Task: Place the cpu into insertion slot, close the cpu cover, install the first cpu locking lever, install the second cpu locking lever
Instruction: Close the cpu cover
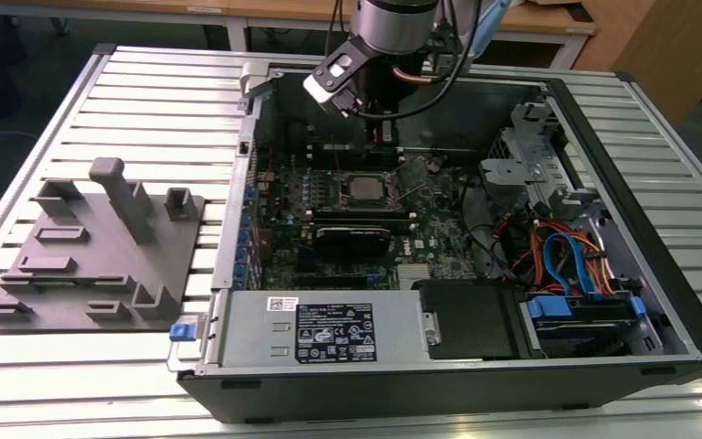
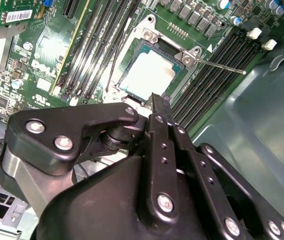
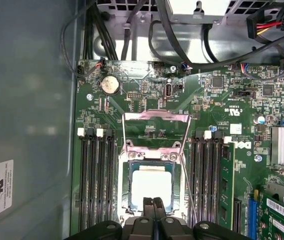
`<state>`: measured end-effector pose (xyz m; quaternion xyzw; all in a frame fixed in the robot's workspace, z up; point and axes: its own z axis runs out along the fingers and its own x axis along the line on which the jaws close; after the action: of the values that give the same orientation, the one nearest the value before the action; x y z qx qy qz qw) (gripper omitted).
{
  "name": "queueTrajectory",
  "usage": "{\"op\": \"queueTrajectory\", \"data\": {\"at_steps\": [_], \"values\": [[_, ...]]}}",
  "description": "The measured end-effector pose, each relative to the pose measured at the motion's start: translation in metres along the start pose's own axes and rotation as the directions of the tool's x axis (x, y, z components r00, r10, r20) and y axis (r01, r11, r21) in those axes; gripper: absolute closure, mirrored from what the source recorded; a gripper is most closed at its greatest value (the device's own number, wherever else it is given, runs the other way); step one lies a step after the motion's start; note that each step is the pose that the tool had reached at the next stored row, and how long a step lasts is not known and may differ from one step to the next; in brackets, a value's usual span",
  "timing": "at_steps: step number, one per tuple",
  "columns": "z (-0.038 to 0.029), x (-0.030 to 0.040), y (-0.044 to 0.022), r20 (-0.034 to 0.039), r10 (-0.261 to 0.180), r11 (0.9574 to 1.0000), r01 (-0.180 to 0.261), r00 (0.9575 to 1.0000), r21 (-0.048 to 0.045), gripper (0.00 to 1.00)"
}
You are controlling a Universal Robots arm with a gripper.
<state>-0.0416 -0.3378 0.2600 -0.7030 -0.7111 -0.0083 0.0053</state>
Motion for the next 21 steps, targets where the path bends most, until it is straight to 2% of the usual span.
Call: {"op": "queueTrajectory", "data": {"at_steps": [8, 16, 21], "values": [[-0.0010, 0.0001, 0.0004, 0.0000, 0.000, 1.0000, 0.000, 1.0000, 0.0026, 0.90], [-0.0110, 0.0002, 0.0004, -0.0001, 0.000, 1.0000, 0.000, 1.0000, 0.0025, 0.90], [-0.0139, 0.0003, 0.0004, -0.0001, 0.000, 1.0000, 0.000, 1.0000, 0.0025, 0.90]]}}
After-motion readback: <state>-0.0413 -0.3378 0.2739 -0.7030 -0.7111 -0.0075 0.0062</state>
